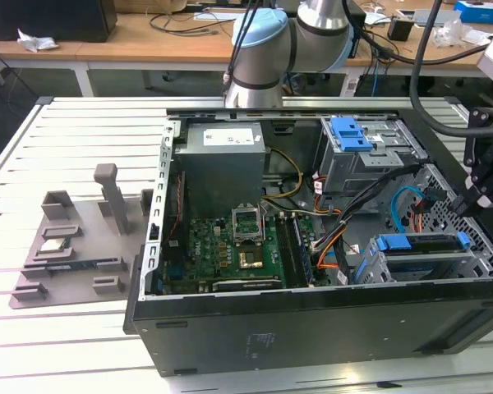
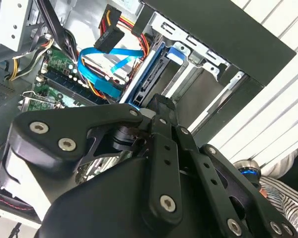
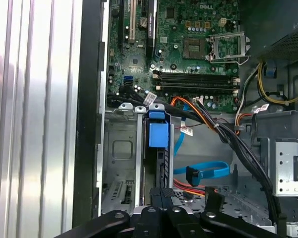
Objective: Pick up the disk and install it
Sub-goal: 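Insert the disk into the insertion slot, then insert the first disk wire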
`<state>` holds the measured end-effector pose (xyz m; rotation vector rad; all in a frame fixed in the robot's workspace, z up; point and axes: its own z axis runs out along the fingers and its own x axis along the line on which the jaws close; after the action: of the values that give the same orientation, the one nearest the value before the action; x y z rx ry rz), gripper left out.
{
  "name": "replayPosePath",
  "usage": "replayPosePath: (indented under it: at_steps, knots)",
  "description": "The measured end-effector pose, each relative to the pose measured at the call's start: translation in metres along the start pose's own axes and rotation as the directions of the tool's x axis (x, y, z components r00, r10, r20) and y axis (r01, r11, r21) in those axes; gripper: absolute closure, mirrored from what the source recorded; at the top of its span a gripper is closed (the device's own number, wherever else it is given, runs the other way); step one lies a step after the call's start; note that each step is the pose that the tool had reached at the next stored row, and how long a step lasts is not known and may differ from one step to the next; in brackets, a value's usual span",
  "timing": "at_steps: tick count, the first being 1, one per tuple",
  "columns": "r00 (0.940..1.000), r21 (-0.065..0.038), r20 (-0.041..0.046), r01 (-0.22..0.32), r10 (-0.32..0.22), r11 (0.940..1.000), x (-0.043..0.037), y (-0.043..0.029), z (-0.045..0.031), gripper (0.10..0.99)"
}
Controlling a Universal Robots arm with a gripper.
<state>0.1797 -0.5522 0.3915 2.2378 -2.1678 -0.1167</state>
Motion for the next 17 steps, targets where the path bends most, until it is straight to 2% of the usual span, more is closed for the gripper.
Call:
replayPosePath:
  at_steps: [7,8,11,12,14,17]
  knots:
    - [0.9999,0.0,0.0006,-0.011,0.011,0.9999,-0.0002,-0.0003,0.0,0.98]
    - [0.9999,0.001,0.0009,-0.016,0.016,0.9999,-0.0025,-0.0006,0.0002,0.98]
    - [0.9998,0.001,0.0008,-0.018,0.018,0.9998,-0.0118,-0.0013,0.0008,0.98]
    - [0.9998,0.001,0.0006,-0.018,0.018,0.9998,-0.0173,-0.0021,0.0013,0.98]
    - [0.9998,0.0,-0.0014,-0.019,0.019,0.9998,-0.0323,-0.0065,0.0075,0.98]
    - [0.9998,0.0,-0.0022,-0.019,0.019,0.9998,-0.0402,-0.0086,0.0139,0.98]
